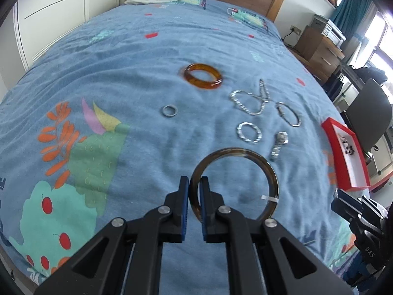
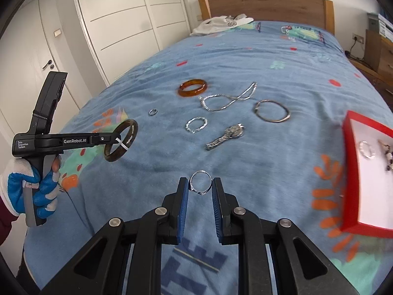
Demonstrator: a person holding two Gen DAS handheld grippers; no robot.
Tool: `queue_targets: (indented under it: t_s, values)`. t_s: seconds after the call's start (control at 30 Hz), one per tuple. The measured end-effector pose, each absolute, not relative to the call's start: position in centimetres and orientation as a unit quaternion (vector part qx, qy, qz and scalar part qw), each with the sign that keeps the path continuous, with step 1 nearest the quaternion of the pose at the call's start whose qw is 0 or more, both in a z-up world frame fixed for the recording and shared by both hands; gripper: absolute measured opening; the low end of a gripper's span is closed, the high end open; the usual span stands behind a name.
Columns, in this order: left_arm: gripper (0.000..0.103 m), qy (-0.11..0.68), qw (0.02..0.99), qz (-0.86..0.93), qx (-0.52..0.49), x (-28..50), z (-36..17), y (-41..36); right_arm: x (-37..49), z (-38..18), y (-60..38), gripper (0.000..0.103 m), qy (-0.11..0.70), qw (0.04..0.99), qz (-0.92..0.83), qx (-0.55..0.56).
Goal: Organize jewelry
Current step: 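Carry the silver ring and brown bangle into the red box and release both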
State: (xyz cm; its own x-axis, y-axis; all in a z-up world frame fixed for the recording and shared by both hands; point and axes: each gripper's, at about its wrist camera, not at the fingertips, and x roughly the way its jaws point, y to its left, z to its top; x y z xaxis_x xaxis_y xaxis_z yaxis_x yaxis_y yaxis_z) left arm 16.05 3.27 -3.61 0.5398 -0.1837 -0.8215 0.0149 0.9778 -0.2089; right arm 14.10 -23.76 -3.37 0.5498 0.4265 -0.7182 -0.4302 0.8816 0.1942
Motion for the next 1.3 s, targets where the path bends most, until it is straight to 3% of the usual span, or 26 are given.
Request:
queue_targets:
  t_s: [0.3,0.67,1.0,1.3]
  values:
    - [0.008,0.457,0.88,-0.112,-0.061,14.7,0.4,-4.0,10.9,-0.3,-30.2,0.019,0.384,0.901,0.203,0.015]
    - [0.008,0.459,0.864,-0.209,-0.012,17.5,1.8,-19.1,12.4,2.3,-42.4,0.019,0.376,0.919,0.116,0.002]
    - [0.008,0.474,0.835,-0.275,0.048,20.7,-0.8,-32.6,17.9,-0.4,-49.5,0.019,0.413,0.905,0.107,-0.003]
    - [0.008,0.49,0.822,-0.265,0.12,23.7,-4.6,-37.0,21.2,-4.0,-52.3,0.019,0.459,0.88,0.123,-0.021]
